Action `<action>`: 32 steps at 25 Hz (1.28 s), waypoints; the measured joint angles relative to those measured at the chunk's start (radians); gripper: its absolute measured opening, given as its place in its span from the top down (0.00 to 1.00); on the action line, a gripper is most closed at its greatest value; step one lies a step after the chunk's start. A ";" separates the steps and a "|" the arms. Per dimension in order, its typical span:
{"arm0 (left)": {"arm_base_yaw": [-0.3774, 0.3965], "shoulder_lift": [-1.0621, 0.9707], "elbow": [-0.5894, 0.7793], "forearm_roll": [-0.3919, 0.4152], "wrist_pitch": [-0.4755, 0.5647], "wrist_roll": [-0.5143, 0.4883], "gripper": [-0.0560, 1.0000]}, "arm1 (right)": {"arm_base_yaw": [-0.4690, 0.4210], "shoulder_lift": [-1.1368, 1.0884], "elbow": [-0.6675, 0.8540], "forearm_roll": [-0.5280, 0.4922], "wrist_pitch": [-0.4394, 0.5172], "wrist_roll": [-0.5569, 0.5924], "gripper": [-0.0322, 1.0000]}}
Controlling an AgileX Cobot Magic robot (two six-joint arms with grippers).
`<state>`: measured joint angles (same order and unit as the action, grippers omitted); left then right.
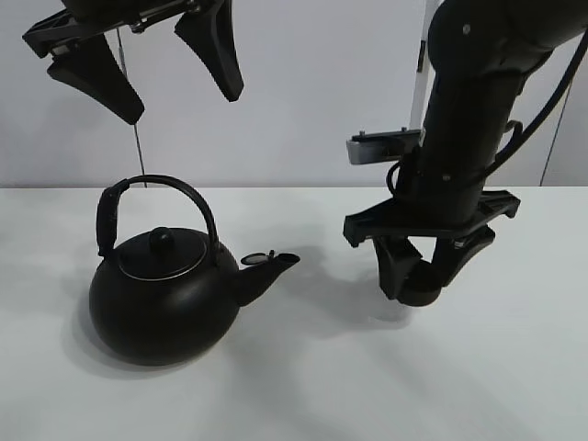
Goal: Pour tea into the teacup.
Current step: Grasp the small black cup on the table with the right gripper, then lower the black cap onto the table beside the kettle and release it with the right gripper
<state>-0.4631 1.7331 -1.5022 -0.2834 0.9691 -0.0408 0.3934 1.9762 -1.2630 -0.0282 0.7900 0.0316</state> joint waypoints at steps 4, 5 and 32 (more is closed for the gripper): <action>0.000 0.000 0.000 0.000 -0.001 0.000 0.29 | 0.004 -0.044 0.000 0.055 0.000 -0.058 0.58; 0.000 0.000 0.000 0.000 -0.001 0.000 0.29 | 0.013 -0.044 0.000 0.062 0.000 -0.072 0.58; 0.000 0.000 0.000 0.000 -0.016 0.000 0.29 | 0.148 0.055 0.000 0.070 -0.126 -0.130 0.58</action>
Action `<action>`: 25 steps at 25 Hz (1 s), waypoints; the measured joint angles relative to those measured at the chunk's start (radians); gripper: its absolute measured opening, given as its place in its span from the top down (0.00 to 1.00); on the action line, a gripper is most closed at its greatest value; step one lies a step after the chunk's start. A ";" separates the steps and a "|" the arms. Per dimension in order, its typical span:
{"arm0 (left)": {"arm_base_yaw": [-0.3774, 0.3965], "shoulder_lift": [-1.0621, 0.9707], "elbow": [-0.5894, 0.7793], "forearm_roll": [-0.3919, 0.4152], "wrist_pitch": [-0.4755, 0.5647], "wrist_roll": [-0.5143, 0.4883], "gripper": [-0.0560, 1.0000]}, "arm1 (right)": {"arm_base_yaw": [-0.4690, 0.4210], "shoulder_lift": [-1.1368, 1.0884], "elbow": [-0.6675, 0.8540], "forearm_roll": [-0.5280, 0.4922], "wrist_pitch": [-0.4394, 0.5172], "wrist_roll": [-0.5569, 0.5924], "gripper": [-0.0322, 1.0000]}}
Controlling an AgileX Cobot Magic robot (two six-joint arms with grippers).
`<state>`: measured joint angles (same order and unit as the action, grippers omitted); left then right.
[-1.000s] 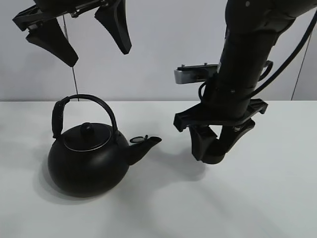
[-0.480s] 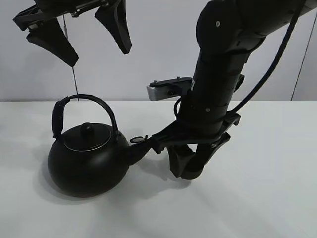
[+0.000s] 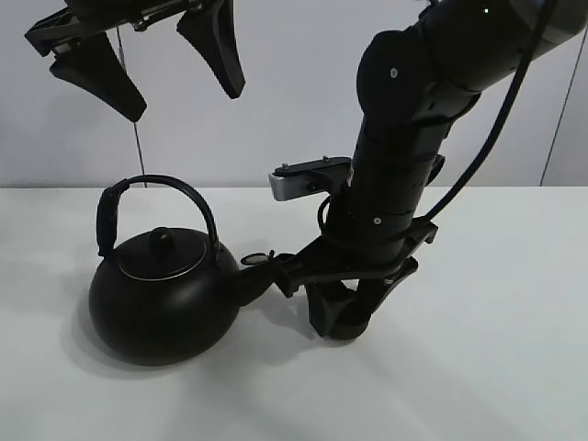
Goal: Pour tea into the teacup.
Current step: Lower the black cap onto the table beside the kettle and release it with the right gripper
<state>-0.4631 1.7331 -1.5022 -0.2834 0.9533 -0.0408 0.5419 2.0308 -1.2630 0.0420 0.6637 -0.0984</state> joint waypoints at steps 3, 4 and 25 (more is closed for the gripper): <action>0.000 0.000 0.000 0.000 0.000 0.000 0.29 | 0.000 0.006 -0.001 0.000 -0.007 0.000 0.58; 0.000 0.000 0.000 0.000 0.000 0.000 0.29 | 0.000 0.006 -0.001 0.000 -0.008 0.000 0.58; 0.000 0.000 0.000 0.000 -0.001 0.000 0.29 | 0.000 -0.064 -0.001 -0.005 0.060 0.053 0.40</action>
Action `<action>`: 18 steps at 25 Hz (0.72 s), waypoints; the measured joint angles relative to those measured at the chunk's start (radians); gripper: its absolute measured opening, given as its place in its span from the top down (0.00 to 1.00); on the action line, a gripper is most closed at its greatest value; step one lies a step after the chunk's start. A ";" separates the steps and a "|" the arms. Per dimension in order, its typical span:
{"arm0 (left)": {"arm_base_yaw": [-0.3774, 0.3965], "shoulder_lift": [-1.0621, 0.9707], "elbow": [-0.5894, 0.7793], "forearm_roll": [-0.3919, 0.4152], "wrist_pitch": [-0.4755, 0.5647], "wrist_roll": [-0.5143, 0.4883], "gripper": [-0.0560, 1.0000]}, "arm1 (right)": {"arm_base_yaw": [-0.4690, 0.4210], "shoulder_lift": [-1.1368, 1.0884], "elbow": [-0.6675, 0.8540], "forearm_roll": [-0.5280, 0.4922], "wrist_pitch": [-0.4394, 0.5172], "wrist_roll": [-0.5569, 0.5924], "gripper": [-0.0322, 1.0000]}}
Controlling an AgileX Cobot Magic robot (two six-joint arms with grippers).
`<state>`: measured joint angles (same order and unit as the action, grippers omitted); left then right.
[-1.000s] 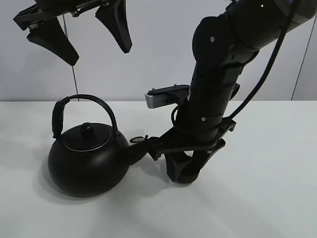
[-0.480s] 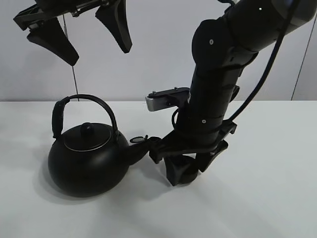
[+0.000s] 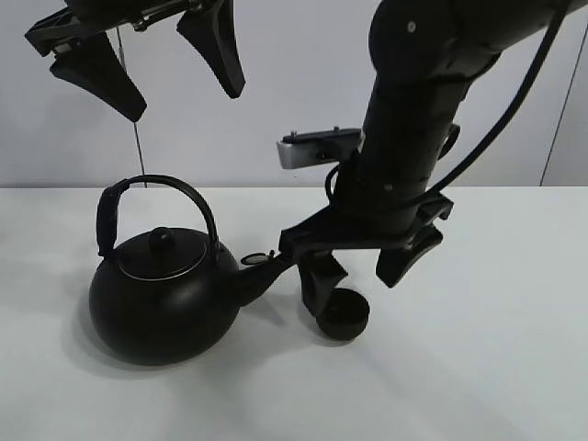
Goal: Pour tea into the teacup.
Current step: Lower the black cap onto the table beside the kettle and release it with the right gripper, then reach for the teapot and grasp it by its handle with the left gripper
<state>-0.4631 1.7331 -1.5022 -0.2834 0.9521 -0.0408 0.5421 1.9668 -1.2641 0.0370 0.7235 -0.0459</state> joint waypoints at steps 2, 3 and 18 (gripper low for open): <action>0.000 0.000 0.000 0.000 0.000 0.000 0.29 | -0.006 -0.046 0.000 -0.014 0.025 0.014 0.38; 0.000 0.000 0.000 0.000 0.000 0.000 0.29 | -0.013 -0.066 0.000 -0.019 0.041 0.025 0.38; 0.000 0.000 0.000 0.000 -0.002 0.000 0.29 | -0.314 -0.355 0.001 0.128 0.118 0.243 0.37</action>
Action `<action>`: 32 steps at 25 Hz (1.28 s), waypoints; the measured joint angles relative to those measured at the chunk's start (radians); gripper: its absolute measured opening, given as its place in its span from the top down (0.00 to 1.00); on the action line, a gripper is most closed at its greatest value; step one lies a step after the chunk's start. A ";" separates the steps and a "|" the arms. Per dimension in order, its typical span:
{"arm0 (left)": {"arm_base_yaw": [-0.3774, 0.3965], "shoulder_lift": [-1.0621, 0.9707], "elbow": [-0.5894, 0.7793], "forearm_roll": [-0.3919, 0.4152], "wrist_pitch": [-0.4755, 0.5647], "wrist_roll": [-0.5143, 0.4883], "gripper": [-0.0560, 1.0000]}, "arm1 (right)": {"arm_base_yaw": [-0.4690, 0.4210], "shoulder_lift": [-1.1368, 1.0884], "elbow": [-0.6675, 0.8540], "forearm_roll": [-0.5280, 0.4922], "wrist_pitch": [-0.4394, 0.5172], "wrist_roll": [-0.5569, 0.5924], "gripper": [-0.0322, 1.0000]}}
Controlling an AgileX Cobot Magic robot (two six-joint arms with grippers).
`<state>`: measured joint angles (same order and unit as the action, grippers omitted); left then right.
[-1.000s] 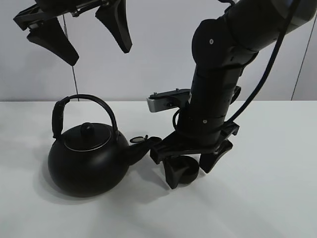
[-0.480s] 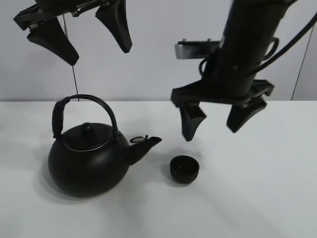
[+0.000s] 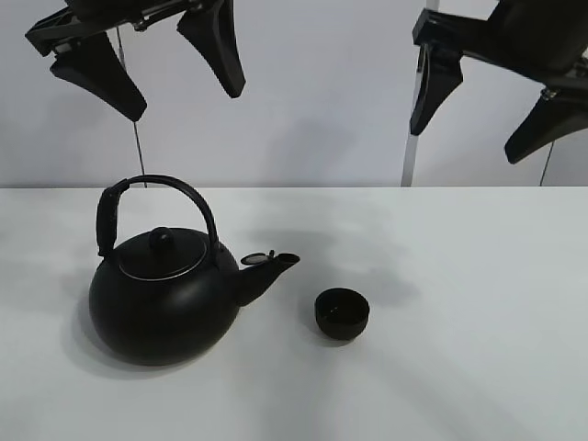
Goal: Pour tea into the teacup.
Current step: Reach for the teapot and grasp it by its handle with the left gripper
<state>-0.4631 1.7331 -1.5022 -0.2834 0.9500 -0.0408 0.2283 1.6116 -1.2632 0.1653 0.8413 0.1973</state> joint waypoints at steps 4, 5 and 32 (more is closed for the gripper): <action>0.000 0.000 0.000 0.000 0.000 0.000 0.29 | -0.006 -0.026 0.000 0.004 0.005 0.011 0.37; 0.000 0.000 0.000 0.000 0.000 0.000 0.29 | -0.006 -0.026 0.000 0.004 0.008 0.012 0.37; 0.000 0.000 0.000 0.000 0.000 0.000 0.29 | -0.006 -0.027 0.001 0.023 0.004 0.042 0.37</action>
<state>-0.4631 1.7331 -1.5022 -0.2834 0.9500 -0.0408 0.2227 1.5850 -1.2626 0.1887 0.8451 0.2392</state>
